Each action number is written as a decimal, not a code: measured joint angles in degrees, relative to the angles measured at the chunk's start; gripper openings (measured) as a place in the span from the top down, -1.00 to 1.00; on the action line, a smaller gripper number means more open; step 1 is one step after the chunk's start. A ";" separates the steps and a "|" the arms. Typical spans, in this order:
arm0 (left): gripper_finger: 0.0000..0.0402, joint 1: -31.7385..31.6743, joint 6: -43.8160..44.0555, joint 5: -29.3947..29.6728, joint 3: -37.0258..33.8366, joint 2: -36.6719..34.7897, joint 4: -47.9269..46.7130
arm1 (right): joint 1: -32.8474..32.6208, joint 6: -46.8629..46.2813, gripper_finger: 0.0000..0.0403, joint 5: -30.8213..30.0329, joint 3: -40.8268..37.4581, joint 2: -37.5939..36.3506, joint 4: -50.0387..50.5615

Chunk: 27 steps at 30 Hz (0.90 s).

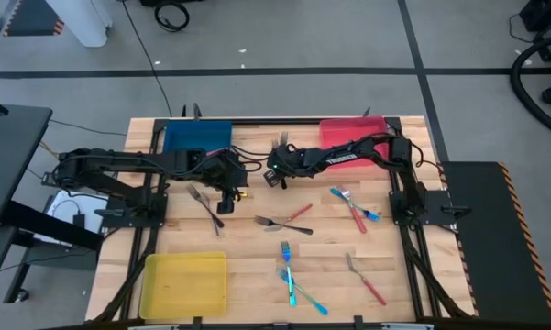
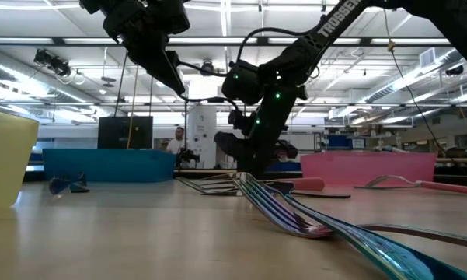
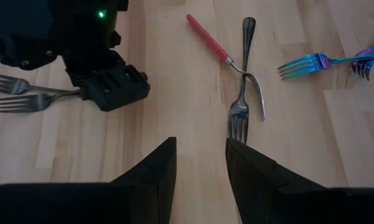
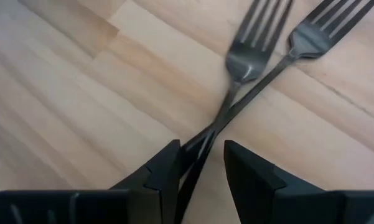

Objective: Sort silverware by color (type)
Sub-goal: Put the black fork into the red bin

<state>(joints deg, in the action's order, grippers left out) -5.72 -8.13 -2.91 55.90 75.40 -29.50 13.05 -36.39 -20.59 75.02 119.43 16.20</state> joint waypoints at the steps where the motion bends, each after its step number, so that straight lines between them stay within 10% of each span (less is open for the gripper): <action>1: 0.32 0.00 0.01 0.01 0.00 0.00 0.00 | 0.04 0.01 0.34 -0.48 0.08 0.19 -0.34; 27: 0.32 0.00 0.01 0.01 0.00 -0.02 -0.11 | 1.41 5.66 0.99 2.91 -0.06 -0.28 5.47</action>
<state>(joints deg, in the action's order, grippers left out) -5.72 -8.12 -2.90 55.90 75.37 -29.61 14.46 -30.73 -17.69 74.96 119.15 21.67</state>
